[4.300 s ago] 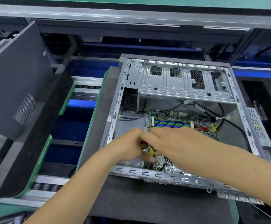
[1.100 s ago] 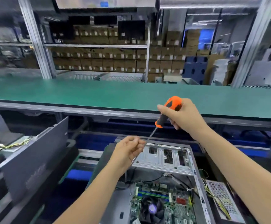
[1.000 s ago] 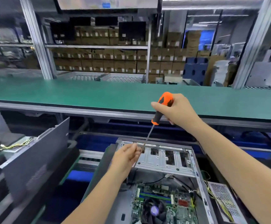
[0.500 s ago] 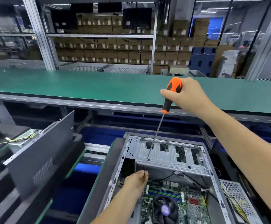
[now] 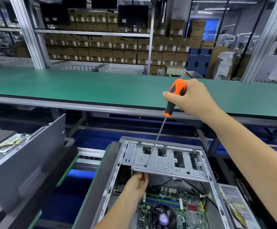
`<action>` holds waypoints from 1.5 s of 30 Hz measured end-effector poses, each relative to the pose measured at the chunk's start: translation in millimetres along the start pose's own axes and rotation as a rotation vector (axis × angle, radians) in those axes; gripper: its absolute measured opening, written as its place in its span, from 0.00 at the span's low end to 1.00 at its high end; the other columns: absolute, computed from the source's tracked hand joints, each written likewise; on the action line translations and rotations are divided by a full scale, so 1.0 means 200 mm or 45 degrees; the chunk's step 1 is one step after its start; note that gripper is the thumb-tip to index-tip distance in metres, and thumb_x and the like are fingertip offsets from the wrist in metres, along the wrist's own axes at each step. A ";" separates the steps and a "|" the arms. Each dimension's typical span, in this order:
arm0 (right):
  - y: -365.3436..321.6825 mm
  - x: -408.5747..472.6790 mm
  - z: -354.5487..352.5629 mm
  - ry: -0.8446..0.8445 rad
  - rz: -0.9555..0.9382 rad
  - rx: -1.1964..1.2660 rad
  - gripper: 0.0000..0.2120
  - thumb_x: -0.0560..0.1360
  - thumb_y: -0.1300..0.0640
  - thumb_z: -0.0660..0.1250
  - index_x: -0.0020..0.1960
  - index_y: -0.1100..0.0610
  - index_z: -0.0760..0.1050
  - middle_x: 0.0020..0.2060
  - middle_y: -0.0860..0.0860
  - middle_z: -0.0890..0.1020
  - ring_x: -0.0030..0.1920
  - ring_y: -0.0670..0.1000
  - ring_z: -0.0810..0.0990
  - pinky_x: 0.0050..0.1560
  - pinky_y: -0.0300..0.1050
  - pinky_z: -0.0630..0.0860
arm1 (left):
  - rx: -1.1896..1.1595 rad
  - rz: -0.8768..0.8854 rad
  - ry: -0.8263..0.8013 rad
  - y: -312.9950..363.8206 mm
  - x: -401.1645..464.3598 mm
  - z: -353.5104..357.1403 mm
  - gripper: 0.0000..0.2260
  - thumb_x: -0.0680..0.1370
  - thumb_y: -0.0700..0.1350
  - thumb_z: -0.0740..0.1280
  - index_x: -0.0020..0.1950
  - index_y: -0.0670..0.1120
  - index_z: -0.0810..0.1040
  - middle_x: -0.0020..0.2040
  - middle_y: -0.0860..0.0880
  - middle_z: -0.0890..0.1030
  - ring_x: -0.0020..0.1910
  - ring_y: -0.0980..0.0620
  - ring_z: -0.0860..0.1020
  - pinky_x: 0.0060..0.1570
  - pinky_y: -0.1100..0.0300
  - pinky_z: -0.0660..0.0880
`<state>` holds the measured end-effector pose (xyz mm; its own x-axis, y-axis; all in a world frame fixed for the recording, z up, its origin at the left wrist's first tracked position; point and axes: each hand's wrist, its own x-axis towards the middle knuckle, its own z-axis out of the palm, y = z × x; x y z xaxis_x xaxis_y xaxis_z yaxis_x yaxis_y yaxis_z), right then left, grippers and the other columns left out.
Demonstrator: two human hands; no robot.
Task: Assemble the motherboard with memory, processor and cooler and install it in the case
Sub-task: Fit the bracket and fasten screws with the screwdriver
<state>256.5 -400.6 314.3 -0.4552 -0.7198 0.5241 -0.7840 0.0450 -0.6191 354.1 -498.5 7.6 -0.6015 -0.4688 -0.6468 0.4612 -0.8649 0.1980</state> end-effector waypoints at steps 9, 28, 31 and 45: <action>0.02 0.00 0.03 0.041 -0.018 -0.026 0.16 0.73 0.54 0.70 0.29 0.57 0.70 0.18 0.46 0.69 0.21 0.42 0.68 0.24 0.27 0.64 | 0.074 -0.025 -0.006 0.00 -0.03 0.02 0.11 0.81 0.29 0.53 0.46 0.36 0.73 0.46 0.39 0.76 0.43 0.44 0.74 0.23 0.57 0.79; 0.20 -0.05 0.22 -0.007 0.130 -0.112 0.16 0.72 0.51 0.69 0.31 0.59 0.74 0.27 0.57 0.80 0.27 0.50 0.72 0.30 0.39 0.71 | -0.211 -0.154 0.137 -0.02 0.05 -0.01 0.08 0.83 0.36 0.55 0.56 0.38 0.73 0.50 0.40 0.77 0.47 0.45 0.77 0.42 0.58 0.80; 0.21 -0.07 0.26 -0.017 0.138 -0.118 0.15 0.72 0.52 0.70 0.30 0.57 0.74 0.22 0.53 0.76 0.25 0.48 0.69 0.27 0.36 0.68 | -0.280 -0.211 0.195 0.01 0.09 -0.07 0.11 0.83 0.36 0.54 0.61 0.36 0.73 0.66 0.40 0.74 0.64 0.47 0.75 0.61 0.55 0.72; 0.23 -0.05 0.26 -0.048 0.221 -0.073 0.14 0.71 0.51 0.70 0.30 0.54 0.73 0.20 0.48 0.74 0.21 0.43 0.68 0.22 0.29 0.66 | -0.431 -0.293 0.236 0.05 0.12 -0.11 0.16 0.82 0.32 0.56 0.69 0.35 0.68 0.68 0.38 0.71 0.65 0.43 0.73 0.65 0.55 0.71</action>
<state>245.9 -426.6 250.2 -0.5703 -0.7233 0.3894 -0.7184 0.2094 -0.6634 357.7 -514.0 -21.5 -0.6006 -0.2046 -0.7729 0.5351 -0.8211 -0.1985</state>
